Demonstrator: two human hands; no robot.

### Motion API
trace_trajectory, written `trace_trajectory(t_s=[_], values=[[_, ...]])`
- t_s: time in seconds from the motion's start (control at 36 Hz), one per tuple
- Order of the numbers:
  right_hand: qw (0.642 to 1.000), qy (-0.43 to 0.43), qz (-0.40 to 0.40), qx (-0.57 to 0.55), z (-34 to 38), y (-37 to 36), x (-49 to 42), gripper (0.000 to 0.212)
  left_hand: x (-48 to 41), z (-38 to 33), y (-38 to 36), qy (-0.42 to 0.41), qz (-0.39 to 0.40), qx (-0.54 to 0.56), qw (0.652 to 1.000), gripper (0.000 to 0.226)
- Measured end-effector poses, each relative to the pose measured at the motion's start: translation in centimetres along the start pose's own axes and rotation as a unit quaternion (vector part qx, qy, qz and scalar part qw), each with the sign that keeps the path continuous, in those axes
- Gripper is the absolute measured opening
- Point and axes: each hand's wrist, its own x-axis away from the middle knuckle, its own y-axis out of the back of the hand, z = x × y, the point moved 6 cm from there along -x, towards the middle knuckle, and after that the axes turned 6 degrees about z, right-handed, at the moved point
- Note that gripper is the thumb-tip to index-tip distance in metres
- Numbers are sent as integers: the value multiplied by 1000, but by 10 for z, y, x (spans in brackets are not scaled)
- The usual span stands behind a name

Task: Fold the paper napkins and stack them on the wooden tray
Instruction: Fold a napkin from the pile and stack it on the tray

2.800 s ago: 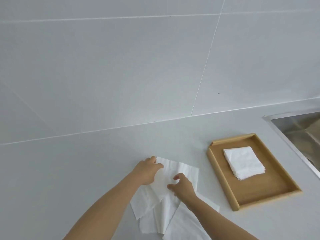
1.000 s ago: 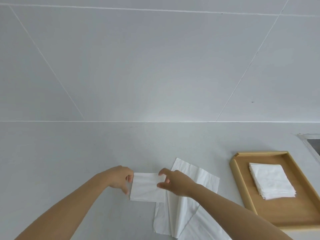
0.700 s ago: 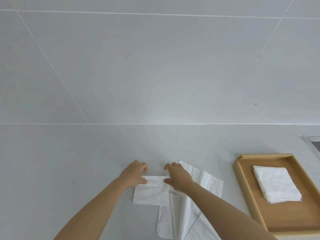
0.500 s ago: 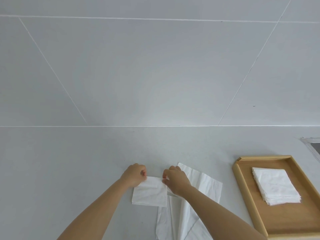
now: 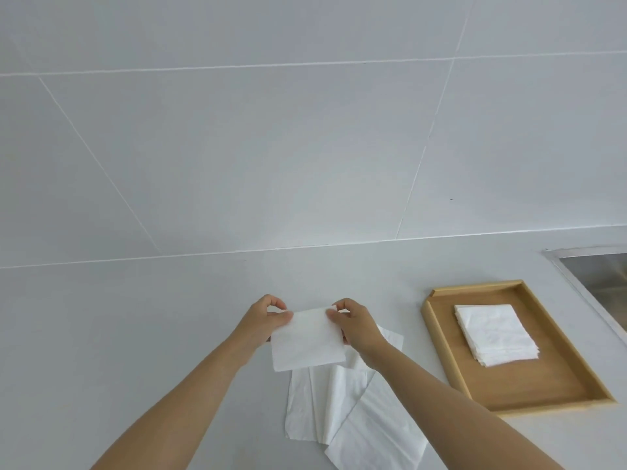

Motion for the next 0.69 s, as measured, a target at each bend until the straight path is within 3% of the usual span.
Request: trace_trajectory(t_s=[0.14,0.33,0.39,0.56,0.69], values=[[998,7,-57,1,-1,44,22,20,4,-17,-39,-15,52,53,997,17],[991,15,-134,-4,1,128,56,18,-5,-52,-117,-55,116,2,992,29],[989,17,-149,4,2,154,65,6,-10,-62,-143,-60,129,-10,990,32],[991,-15,-135,-4,-11,223,84,29,-31,-87,-210,-59,136,-38,988,25],[991,-16,-129,21,-21,270,87,17,-48,-103,-254,-62,145,-72,985,35]])
